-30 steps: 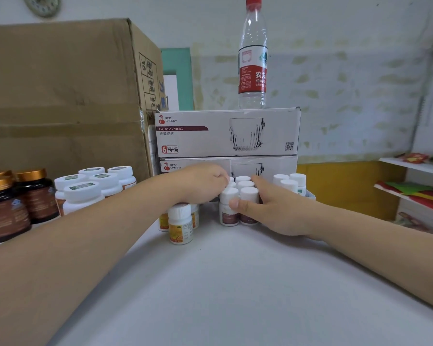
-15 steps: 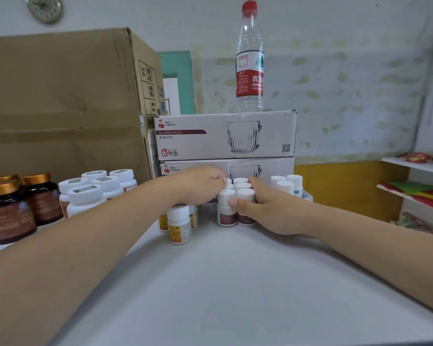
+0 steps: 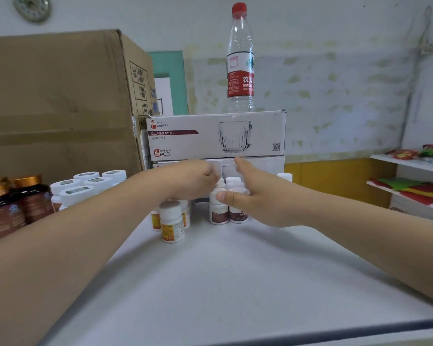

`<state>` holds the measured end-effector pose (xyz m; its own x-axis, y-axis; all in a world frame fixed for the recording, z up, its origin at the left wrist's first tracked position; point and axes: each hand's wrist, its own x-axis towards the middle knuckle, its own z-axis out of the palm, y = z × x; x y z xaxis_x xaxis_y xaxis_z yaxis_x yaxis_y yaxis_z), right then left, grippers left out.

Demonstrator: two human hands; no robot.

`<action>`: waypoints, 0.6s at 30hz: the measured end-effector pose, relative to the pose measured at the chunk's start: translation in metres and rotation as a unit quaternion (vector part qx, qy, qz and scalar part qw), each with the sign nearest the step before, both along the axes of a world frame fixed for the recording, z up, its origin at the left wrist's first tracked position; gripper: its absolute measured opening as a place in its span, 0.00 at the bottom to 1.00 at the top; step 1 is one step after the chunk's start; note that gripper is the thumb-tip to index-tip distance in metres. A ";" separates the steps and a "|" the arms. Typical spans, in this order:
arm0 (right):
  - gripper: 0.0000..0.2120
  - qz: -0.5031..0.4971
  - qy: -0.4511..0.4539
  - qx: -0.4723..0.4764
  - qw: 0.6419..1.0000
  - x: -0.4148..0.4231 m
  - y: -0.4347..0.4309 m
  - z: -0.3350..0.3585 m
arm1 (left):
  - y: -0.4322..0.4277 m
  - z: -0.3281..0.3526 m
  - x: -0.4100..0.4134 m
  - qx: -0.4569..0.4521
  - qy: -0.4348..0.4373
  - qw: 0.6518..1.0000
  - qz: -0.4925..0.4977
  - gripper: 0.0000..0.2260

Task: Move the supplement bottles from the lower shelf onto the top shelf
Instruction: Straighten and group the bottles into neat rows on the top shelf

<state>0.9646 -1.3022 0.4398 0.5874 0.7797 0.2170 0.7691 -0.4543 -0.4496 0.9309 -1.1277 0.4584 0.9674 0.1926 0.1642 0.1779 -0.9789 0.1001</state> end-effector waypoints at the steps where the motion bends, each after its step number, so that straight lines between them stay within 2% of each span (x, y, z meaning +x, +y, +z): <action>1: 0.29 0.006 -0.022 -0.017 1.000 -0.003 -0.004 0.003 | -0.002 0.003 -0.002 0.008 0.002 1.000 0.003 0.15; 2: 0.26 0.009 -0.043 -0.039 0.998 -0.006 -0.009 0.006 | -0.003 0.008 -0.003 0.013 0.003 1.000 0.006 0.15; 6: 0.25 -0.006 -0.101 -0.089 0.991 -0.008 -0.038 0.025 | -0.006 0.025 -0.013 0.029 0.012 0.999 0.025 0.18; 12: 0.17 -0.046 -0.095 -0.069 0.992 0.025 -0.078 0.040 | -0.027 0.044 -0.011 0.057 0.018 0.998 0.014 0.17; 15: 0.18 -0.076 -0.098 -0.066 0.990 0.048 -0.090 0.039 | -0.042 0.046 0.004 0.065 0.015 0.998 -0.012 0.13; 18: 0.21 -0.100 -0.086 -0.062 0.989 0.071 -0.093 0.033 | -0.060 0.045 0.021 0.057 0.025 0.997 -0.035 0.17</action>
<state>1.0359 -1.3955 0.4725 0.6956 0.6780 0.2376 0.7183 -0.6489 -0.2510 0.9519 -1.1873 0.5035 0.9854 0.1071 0.1324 0.1106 -0.9937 -0.0195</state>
